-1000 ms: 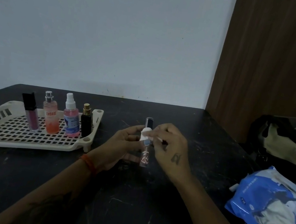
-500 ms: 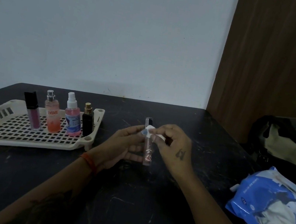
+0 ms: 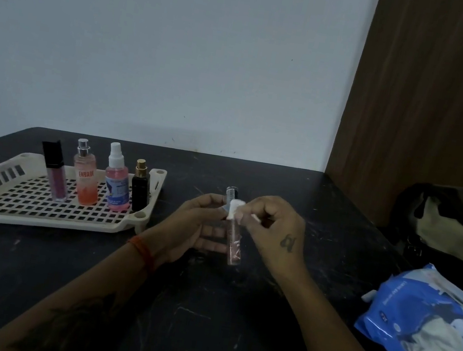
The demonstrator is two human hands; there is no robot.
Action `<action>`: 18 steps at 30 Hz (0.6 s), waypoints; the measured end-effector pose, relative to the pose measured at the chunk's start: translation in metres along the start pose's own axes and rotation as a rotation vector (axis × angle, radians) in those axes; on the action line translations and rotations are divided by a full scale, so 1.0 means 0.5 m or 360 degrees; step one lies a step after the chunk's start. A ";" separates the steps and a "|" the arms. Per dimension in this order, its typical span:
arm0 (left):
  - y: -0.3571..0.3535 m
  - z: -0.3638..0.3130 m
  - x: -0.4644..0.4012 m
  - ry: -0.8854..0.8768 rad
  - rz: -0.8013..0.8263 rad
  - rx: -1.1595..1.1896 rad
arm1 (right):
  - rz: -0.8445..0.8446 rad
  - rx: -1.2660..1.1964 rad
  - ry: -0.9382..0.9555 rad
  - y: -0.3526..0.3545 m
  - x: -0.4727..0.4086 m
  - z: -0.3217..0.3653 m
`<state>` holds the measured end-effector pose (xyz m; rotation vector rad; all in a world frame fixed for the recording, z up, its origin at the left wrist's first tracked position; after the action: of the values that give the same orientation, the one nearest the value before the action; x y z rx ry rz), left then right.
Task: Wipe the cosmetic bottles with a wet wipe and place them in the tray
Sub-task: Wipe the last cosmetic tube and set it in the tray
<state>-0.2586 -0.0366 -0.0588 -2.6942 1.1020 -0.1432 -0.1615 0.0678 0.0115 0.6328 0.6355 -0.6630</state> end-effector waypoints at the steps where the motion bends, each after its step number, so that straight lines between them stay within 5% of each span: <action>1: 0.001 0.001 0.000 0.0002 0.0007 -0.0006 | 0.0087 -0.0038 -0.0010 -0.014 0.003 0.000; 4: 0.001 0.001 0.000 -0.0004 0.0019 -0.0029 | 0.0238 -0.0017 -0.0170 -0.037 0.003 -0.024; 8: 0.000 -0.006 -0.001 -0.0032 0.0027 0.0010 | 0.0047 -0.0051 -0.0254 0.002 -0.005 -0.035; 12: 0.007 -0.006 -0.002 -0.0047 -0.0033 -0.0034 | 0.0539 -0.0140 -0.0195 -0.060 0.018 -0.008; 18: 0.001 -0.009 0.001 -0.0044 -0.0006 -0.0003 | 0.0058 -0.0075 -0.0220 0.010 -0.002 -0.017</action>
<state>-0.2595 -0.0383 -0.0545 -2.6916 1.0892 -0.1052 -0.1612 0.0772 0.0081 0.5483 0.5085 -0.6502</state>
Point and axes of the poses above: each hand's wrist, its own x-axis away from the middle knuckle, its own y-axis out of the back of the hand, z = x × y, the point moved 10 cm from there along -x, towards the middle knuckle, and after that the axes turned 7 degrees about x, right-handed, at the moved point
